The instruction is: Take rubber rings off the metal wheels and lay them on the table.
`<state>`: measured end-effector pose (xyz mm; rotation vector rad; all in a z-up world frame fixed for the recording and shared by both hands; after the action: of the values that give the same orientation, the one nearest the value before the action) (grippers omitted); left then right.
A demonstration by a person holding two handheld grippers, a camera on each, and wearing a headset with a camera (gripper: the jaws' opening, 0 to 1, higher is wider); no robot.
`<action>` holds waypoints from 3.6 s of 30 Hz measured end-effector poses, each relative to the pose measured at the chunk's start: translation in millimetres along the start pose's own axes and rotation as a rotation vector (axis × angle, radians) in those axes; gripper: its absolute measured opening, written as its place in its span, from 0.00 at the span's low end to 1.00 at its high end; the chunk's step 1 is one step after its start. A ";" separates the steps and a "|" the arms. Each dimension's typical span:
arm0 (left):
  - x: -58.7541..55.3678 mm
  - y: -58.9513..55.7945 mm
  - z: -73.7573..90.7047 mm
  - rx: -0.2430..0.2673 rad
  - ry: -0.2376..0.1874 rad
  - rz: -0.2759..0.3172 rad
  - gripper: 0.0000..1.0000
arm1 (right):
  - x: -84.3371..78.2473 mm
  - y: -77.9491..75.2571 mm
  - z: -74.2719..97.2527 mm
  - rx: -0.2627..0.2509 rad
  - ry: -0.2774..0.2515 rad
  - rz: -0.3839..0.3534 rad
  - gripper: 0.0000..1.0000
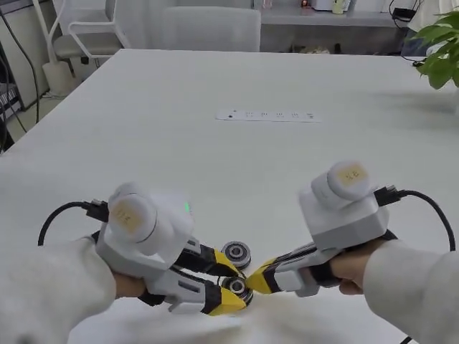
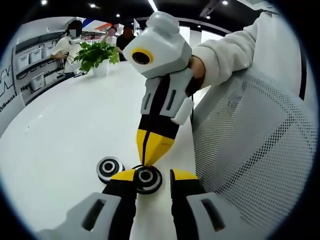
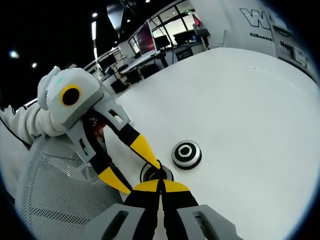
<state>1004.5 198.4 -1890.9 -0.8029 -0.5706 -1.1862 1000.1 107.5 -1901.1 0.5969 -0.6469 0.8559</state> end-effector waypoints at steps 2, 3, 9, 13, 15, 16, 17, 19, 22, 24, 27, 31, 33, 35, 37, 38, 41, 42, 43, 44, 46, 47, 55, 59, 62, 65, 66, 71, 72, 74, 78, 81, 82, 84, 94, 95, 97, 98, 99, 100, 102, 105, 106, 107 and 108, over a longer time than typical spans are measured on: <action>2.8 -3.2 2.6 0.003 0.002 -0.031 0.25 | 0.8 0.2 1.4 0.001 -0.006 -0.003 0.00; 4.7 -4.8 4.4 0.003 0.000 -0.036 0.26 | 1.6 0.4 2.2 0.002 -0.011 -0.004 0.00; 14.1 -8.0 12.4 0.008 -0.036 -0.043 0.41 | 3.3 0.2 4.7 -0.003 -0.017 0.001 0.00; 18.3 -6.7 17.5 0.020 -0.057 -0.016 0.53 | 6.2 -0.5 8.8 -0.013 -0.031 0.000 0.00; 20.2 -7.8 20.3 0.024 -0.070 -0.011 0.60 | 8.3 -1.4 11.3 -0.019 -0.044 -0.006 0.00; 21.1 -8.6 21.5 0.025 -0.078 -0.008 0.64 | 9.6 -1.9 12.9 -0.022 -0.052 -0.009 0.00; 22.2 -9.5 23.7 0.028 -0.084 -0.005 0.66 | 10.4 -2.2 13.9 -0.025 -0.058 -0.011 0.00; 23.7 -11.2 26.9 0.027 -0.097 -0.003 0.69 | 11.6 -3.4 15.7 -0.031 -0.068 -0.018 0.00; 22.6 -13.0 30.5 0.029 -0.094 0.002 0.70 | 13.5 -4.5 17.6 -0.038 -0.082 -0.026 0.00; 22.1 -13.2 34.2 0.038 -0.097 -0.009 0.71 | 14.5 -4.8 18.2 -0.042 -0.088 -0.029 0.00; 23.4 -13.6 39.9 0.045 -0.113 -0.004 0.71 | 16.3 -4.2 19.1 -0.044 -0.095 -0.030 0.00; 20.9 -12.5 48.5 0.065 -0.133 0.011 0.75 | 17.9 -3.5 19.9 -0.046 -0.102 -0.025 0.00; 20.2 -13.8 53.8 0.070 -0.147 0.013 0.76 | 19.0 -2.9 20.5 -0.045 -0.106 -0.026 0.00; 18.9 -13.2 59.0 0.079 -0.161 0.032 0.77 | 20.0 -2.7 21.3 -0.047 -0.112 -0.025 0.00; 16.0 -10.8 64.1 0.102 -0.170 0.037 0.79 | 20.8 -2.9 22.1 -0.048 -0.117 -0.026 0.00; 14.4 -9.6 65.9 0.109 -0.172 0.040 0.79 | 21.3 -2.9 22.4 -0.048 -0.121 -0.027 0.00; 9.5 -7.0 70.3 0.116 -0.176 0.065 0.80 | 22.3 -3.5 23.3 -0.054 -0.128 -0.028 0.00; 8.8 -6.3 71.6 0.122 -0.177 0.070 0.81 | 22.4 -3.5 23.5 -0.053 -0.130 -0.030 0.00; 8.5 -5.5 73.8 0.131 -0.184 0.071 0.81 | 22.8 -3.4 23.8 -0.053 -0.133 -0.031 0.00; 8.8 -5.1 75.1 0.137 -0.189 0.071 0.82 | 23.0 -3.4 24.0 -0.053 -0.135 -0.031 0.00; 10.0 -4.6 78.8 0.142 -0.213 0.077 0.85 | 23.9 -3.6 24.5 -0.054 -0.140 -0.031 0.00; 10.0 -4.6 79.4 0.142 -0.218 0.078 0.87 | 24.0 -3.7 24.6 -0.054 -0.140 -0.032 0.00; -3.6 4.1 94.0 0.166 -0.271 0.156 0.92 | 26.0 -3.5 26.0 -0.050 -0.154 -0.033 0.00; -10.6 7.4 97.0 0.175 -0.281 0.184 0.93 | 26.5 -3.0 25.8 -0.048 -0.157 -0.036 0.00; -15.1 10.1 96.3 0.176 -0.275 0.196 0.95 | 26.7 -3.0 25.6 -0.048 -0.157 -0.037 0.00; -20.1 12.4 96.7 0.172 -0.279 0.220 0.96 | 27.6 -2.9 25.6 -0.047 -0.161 -0.040 0.00; -21.8 12.4 96.3 0.167 -0.281 0.229 0.97 | 28.0 -3.0 25.8 -0.048 -0.164 -0.040 0.00; -26.3 11.6 92.8 0.160 -0.255 0.239 0.98 | 30.2 -3.1 27.1 -0.048 -0.178 -0.047 0.00; -27.4 11.7 92.2 0.159 -0.247 0.239 0.98 | 31.0 -2.8 27.4 -0.048 -0.182 -0.049 0.00; -29.7 12.1 91.4 0.158 -0.239 0.244 0.98 | 32.3 -2.8 28.4 -0.047 -0.193 -0.055 0.00; -33.0 12.4 90.7 0.157 -0.228 0.253 0.99 | 34.3 -3.1 29.6 -0.047 -0.209 -0.062 0.00; -33.5 11.6 89.9 0.152 -0.226 0.256 0.99 | 35.8 -3.3 30.0 -0.041 -0.224 -0.073 0.00; -33.6 11.4 89.6 0.151 -0.224 0.255 0.99 | 36.9 -2.7 30.1 -0.037 -0.232 -0.076 0.00; -33.8 10.6 89.0 0.148 -0.220 0.254 0.99 | 38.8 -1.4 30.1 -0.032 -0.244 -0.077 0.00; -36.2 8.8 87.1 0.139 -0.197 0.255 0.99 | 50.1 5.5 26.2 -0.010 -0.304 -0.047 0.00; -36.4 8.3 86.9 0.137 -0.194 0.254 0.99 | 52.3 7.1 25.3 -0.009 -0.322 -0.041 0.00; -36.9 8.1 86.8 0.138 -0.190 0.252 0.99 | 54.4 10.5 22.9 -0.001 -0.336 -0.032 0.00; -37.0 8.2 86.8 0.138 -0.189 0.252 0.99 | 55.0 11.3 21.5 -0.001 -0.338 -0.026 0.00; -37.0 8.1 86.9 0.139 -0.189 0.253 0.99 | 55.4 12.1 20.0 -0.002 -0.341 -0.018 0.00; -37.0 8.0 86.9 0.139 -0.189 0.254 0.99 | 55.4 13.6 17.7 0.000 -0.340 -0.011 0.00; -37.3 7.9 86.8 0.138 -0.187 0.254 0.99 | 55.0 15.7 14.0 0.010 -0.340 -0.005 0.00; -38.2 7.3 86.2 0.136 -0.178 0.254 0.99 | 52.6 19.7 5.9 0.018 -0.330 0.022 0.00; -38.5 7.0 85.9 0.134 -0.174 0.254 0.99 | 51.4 21.0 2.4 0.017 -0.325 0.035 0.00; -38.7 6.7 85.7 0.133 -0.172 0.254 0.98 | 50.3 23.0 -1.5 0.027 -0.318 0.037 0.00; -38.6 6.6 85.8 0.134 -0.172 0.253 0.98 | 49.1 24.7 -3.7 0.037 -0.310 0.040 0.00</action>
<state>1001.2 290.3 -1870.0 -0.8405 -0.6612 -0.8435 1004.9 146.8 -1862.9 0.7606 -0.9275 0.8214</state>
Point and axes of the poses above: the centre of the closed fingertips' face, and the gripper's own axes: z roughly backward along the fingers, y roughly to its left, x roughly out of its top, the point moved 6 cm from there along z, roughly backward along the fingers, and after that the axes turned 15 degrees about z, right-handed, at the moved point
